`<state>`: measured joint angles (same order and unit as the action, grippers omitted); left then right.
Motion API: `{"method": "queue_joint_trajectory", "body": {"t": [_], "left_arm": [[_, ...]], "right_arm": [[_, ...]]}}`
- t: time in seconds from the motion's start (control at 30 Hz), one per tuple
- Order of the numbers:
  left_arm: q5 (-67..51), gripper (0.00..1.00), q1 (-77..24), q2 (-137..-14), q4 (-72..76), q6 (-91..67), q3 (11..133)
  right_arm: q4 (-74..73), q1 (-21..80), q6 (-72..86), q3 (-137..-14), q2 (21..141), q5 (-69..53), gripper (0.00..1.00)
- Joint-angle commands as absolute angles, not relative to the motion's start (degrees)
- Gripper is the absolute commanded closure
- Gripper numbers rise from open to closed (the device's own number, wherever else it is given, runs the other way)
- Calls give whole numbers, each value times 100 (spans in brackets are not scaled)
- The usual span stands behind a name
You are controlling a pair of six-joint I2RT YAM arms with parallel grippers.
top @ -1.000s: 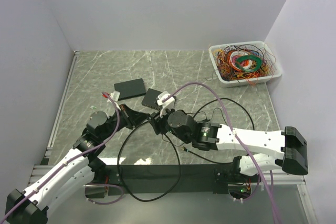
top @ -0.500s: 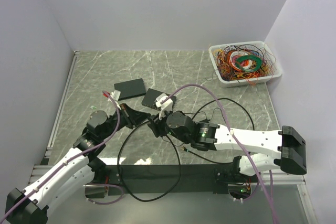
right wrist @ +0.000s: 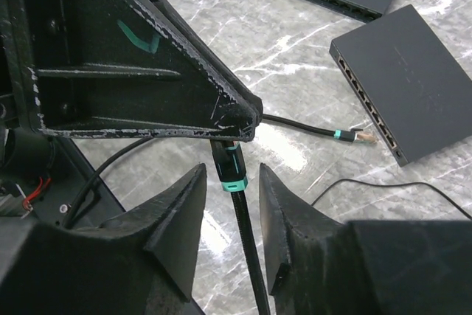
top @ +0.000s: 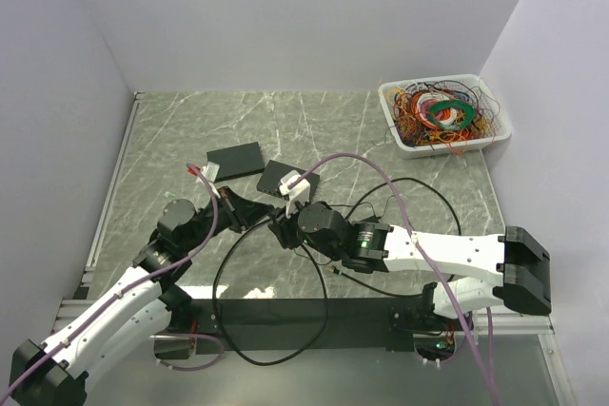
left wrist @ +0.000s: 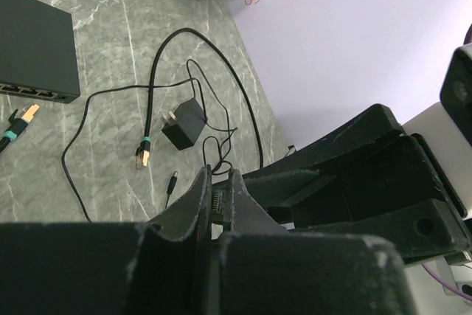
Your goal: Insert the plug into the switch port
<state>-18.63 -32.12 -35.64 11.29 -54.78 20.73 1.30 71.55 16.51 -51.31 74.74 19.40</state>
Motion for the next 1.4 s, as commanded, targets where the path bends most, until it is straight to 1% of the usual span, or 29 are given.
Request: {"method": "queue_joint_trajectory", "body": {"t": [0.0, 0.1, 0.2, 0.33, 0.37, 0.73, 0.77, 0.87, 1.0, 1.07, 1.23, 1.37], "left_arm": [[-1986, 99, -3252, -3595, 1239, -5528, 2294], [-1969, 99, -3252, -3577, 1239, -5546, 2250], [-1942, 99, -3261, -3560, 1213, -5537, 2241], [-1925, 99, -3269, -3551, 1222, -5546, 2232], [-1916, 99, -3261, -3559, 1222, -5546, 2232], [-1907, 99, -3296, -3656, 1301, -5572, 2171], [-1907, 99, -3287, -3665, 1301, -5572, 2162], [-1890, 99, -3296, -3665, 1318, -5581, 2153], [-1872, 99, -3305, -3647, 1301, -5572, 2162], [-1863, 99, -3313, -3647, 1283, -5572, 2171], [-1890, 99, -3322, -3656, 1310, -5572, 2162], [-1881, 99, -3322, -3674, 1301, -5572, 2180]], "right_arm": [[308, 7119, 1696, -5282, 7409, 2013, 56], [299, 7119, 1714, -5265, 7313, 2056, 53], [325, 7119, 1723, -5221, 7233, 2048, 52], [308, 7119, 1749, -5212, 7242, 2074, 57], [334, 7110, 1758, -5195, 7225, 2083, 61], [431, 7119, 1846, -5124, 7189, 1995, 65], [431, 7119, 1846, -5124, 7189, 1986, 67], [431, 7110, 1854, -5115, 7225, 1969, 68], [439, 7119, 1881, -5106, 7286, 1934, 69], [466, 7119, 1898, -5089, 7304, 1925, 71], [448, 7110, 1916, -5124, 7365, 1872, 71], [448, 7119, 1925, -5159, 7427, 1820, 67]]}}
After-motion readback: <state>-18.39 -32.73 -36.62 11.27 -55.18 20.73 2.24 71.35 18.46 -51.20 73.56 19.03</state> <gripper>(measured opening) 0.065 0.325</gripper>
